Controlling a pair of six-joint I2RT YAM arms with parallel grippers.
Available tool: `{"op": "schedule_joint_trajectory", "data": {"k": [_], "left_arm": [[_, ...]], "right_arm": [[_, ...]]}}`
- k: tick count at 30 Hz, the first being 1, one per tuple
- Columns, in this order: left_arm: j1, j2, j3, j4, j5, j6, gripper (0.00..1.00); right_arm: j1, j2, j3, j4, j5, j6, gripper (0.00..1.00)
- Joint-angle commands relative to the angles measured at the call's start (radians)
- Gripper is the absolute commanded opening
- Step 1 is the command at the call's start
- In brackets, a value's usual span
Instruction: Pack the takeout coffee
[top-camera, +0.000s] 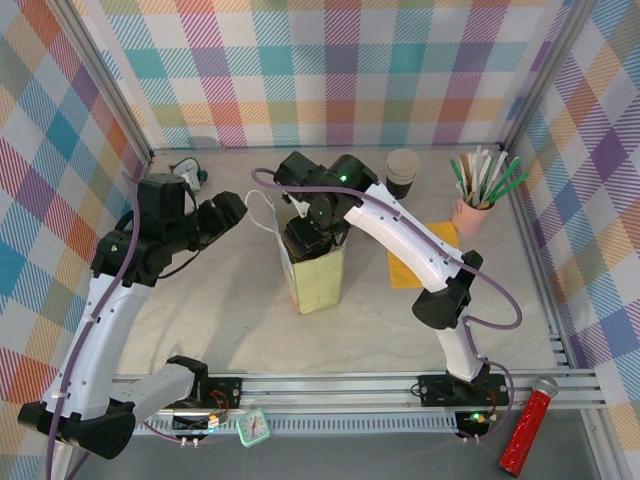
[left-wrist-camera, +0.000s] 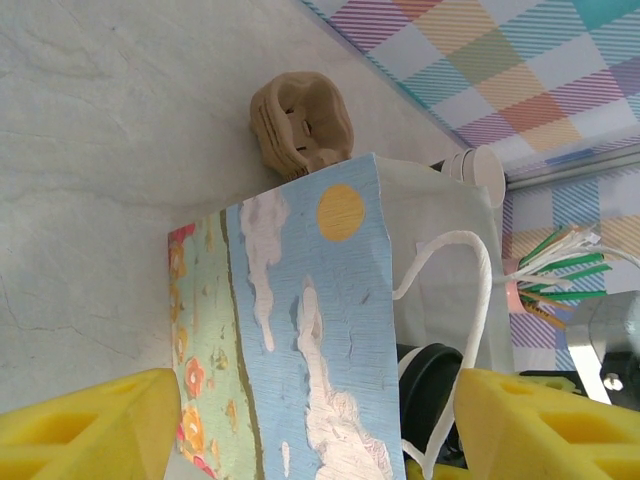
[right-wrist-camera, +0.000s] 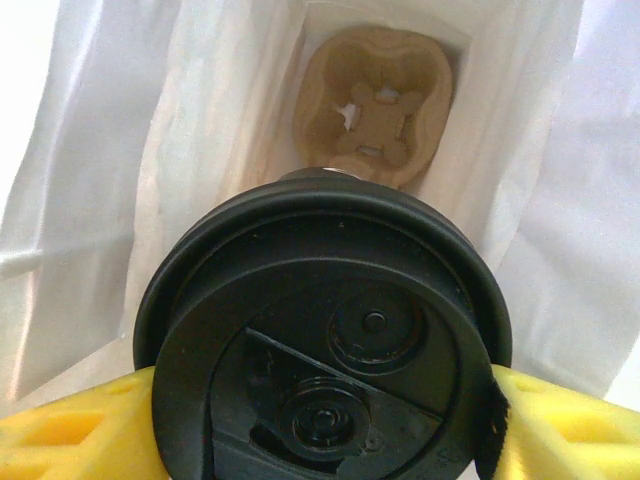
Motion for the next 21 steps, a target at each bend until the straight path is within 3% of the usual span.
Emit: {"op": "schedule_joint_trajectory", "data": {"k": [1,12,21], "left_arm": [[0.005,-0.010,0.019,-0.011,0.008,0.022,0.72],[0.005,-0.033,0.024,-0.042,-0.063,0.039,0.75],[0.004,-0.023,0.017,0.039,0.073,0.041,0.71]], "right_arm": [[0.009,0.019,0.037,-0.040,0.016,-0.017,0.70],[0.009,0.052,0.046,-0.074,-0.005,-0.031,0.70],[0.009,0.062,0.065,-0.084,0.005,-0.027,0.70]]}}
